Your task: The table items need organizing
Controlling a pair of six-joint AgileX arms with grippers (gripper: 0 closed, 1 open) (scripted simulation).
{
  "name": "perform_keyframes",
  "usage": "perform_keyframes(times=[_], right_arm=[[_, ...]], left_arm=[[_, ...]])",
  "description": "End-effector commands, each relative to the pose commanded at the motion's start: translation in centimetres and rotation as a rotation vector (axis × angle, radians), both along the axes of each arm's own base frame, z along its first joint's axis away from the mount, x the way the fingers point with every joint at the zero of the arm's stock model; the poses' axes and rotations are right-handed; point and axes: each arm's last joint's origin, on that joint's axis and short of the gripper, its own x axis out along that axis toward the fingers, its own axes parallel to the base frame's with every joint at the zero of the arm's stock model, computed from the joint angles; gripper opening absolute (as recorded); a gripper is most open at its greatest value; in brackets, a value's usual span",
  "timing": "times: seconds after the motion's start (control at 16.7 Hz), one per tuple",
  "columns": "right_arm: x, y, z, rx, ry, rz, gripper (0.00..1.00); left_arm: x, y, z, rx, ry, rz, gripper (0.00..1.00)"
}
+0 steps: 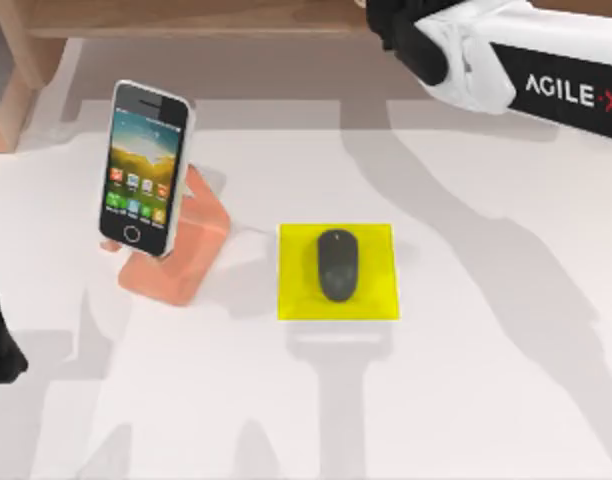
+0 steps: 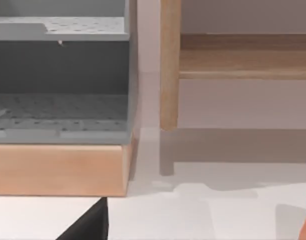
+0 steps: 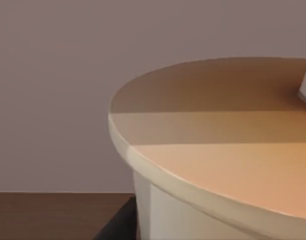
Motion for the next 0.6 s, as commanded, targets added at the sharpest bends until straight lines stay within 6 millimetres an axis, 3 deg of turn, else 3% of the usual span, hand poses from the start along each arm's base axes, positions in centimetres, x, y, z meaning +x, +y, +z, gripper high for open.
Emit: perform_keyframes(times=[0.24, 0.6], right_arm=[[0.0, 0.0, 0.0, 0.0, 0.0, 0.0, 0.98], [0.0, 0.0, 0.0, 0.0, 0.0, 0.0, 1.0]], left_arm=[[0.0, 0.0, 0.0, 0.0, 0.0, 0.0, 1.0], [0.0, 0.0, 0.0, 0.0, 0.0, 0.0, 1.0]])
